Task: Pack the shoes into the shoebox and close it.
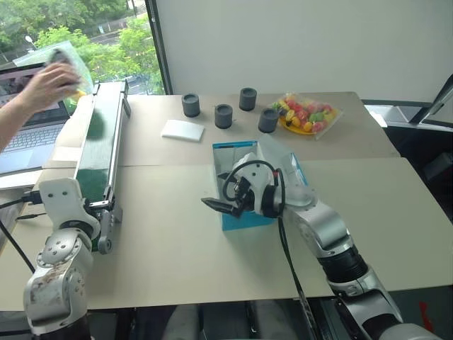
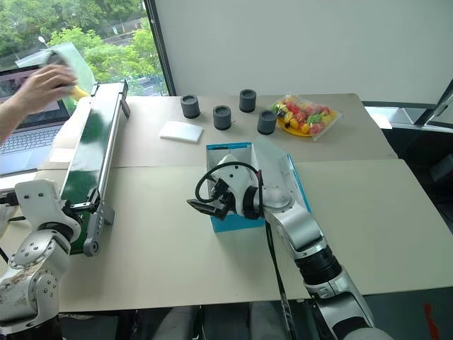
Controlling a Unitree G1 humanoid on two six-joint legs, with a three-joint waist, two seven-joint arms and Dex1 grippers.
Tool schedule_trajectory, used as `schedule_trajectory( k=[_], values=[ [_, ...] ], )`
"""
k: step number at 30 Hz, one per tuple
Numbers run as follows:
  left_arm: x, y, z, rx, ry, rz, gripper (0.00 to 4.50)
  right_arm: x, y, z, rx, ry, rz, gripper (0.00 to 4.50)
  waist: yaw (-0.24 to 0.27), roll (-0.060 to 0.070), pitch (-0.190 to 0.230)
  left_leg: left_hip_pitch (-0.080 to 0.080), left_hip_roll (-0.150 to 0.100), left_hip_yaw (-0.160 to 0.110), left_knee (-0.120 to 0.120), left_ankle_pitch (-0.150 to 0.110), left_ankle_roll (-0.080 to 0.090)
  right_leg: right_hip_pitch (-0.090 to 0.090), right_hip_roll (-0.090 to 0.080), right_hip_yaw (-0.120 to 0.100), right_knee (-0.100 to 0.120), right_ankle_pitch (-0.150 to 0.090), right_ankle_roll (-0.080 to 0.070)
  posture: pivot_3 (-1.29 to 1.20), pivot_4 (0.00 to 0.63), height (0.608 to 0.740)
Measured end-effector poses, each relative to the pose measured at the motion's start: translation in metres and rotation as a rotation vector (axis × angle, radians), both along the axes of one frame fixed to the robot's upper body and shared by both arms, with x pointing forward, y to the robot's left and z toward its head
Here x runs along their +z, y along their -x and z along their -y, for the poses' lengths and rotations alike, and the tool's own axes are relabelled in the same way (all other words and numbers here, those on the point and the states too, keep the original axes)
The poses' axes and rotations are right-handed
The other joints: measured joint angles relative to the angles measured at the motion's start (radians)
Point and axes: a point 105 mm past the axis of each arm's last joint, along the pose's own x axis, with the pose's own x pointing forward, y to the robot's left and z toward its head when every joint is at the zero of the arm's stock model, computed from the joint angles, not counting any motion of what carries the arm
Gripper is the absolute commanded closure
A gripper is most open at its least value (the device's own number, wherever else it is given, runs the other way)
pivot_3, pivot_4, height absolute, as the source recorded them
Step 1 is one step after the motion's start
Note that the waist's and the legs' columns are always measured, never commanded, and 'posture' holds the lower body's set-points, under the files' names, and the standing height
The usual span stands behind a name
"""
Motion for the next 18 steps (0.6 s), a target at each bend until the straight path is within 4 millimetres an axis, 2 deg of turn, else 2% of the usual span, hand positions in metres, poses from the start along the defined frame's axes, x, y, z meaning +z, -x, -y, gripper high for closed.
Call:
schedule_trajectory(
  k=[5,12,18],
  values=[
    [-0.001,-0.003,-0.006,0.004,-0.024,-0.020,0.08,-0.011,-0.003,0.001,-0.024,0.047,-0.005,0.00,0.000,0.000,0.000,0.000,0.000,0.000,0.000,0.000,0.000,0.000,0.000,0.000,0.000,0.000,0.000,0.00,0.150,0.740],
    [-0.003,-0.005,-0.008,0.011,-0.020,-0.026,0.08,-0.015,-0.007,0.001,-0.067,0.057,0.005,0.00,0.000,0.000,0.000,0.000,0.000,-0.001,0.000,0.000,0.000,0.000,0.000,0.000,0.000,0.000,0.000,0.00,0.150,0.740],
    [-0.003,-0.005,-0.009,0.017,-0.025,-0.027,0.08,-0.011,-0.006,-0.013,-0.082,-0.028,-0.046,0.00,-0.003,0.000,0.000,0.000,0.000,-0.002,0.000,0.000,0.000,-0.001,0.000,0.001,0.001,0.000,0.000,0.00,0.150,0.740]
  ],
)
